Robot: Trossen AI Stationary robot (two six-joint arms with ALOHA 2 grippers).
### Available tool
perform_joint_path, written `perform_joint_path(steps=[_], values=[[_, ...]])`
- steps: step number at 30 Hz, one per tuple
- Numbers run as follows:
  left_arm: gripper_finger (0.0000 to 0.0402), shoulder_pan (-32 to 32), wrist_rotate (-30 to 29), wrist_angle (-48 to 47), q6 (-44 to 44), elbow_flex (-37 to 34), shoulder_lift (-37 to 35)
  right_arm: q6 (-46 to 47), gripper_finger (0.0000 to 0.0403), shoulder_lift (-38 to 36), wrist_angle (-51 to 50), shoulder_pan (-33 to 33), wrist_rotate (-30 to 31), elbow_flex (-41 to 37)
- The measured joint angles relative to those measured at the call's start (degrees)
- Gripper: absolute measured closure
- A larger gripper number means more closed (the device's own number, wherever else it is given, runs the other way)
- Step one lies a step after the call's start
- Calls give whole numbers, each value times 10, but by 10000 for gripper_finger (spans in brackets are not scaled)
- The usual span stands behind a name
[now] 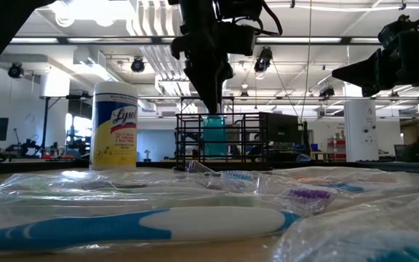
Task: Pick & Place toothbrushing station
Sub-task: Put the blue mouthwash into the black wire organizer
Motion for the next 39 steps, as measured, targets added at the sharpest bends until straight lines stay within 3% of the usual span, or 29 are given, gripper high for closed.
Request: perform_joint_path(steps=[39], values=[[266, 8, 3, 49, -1, -25, 1, 0, 390, 0, 0, 0, 2, 0]])
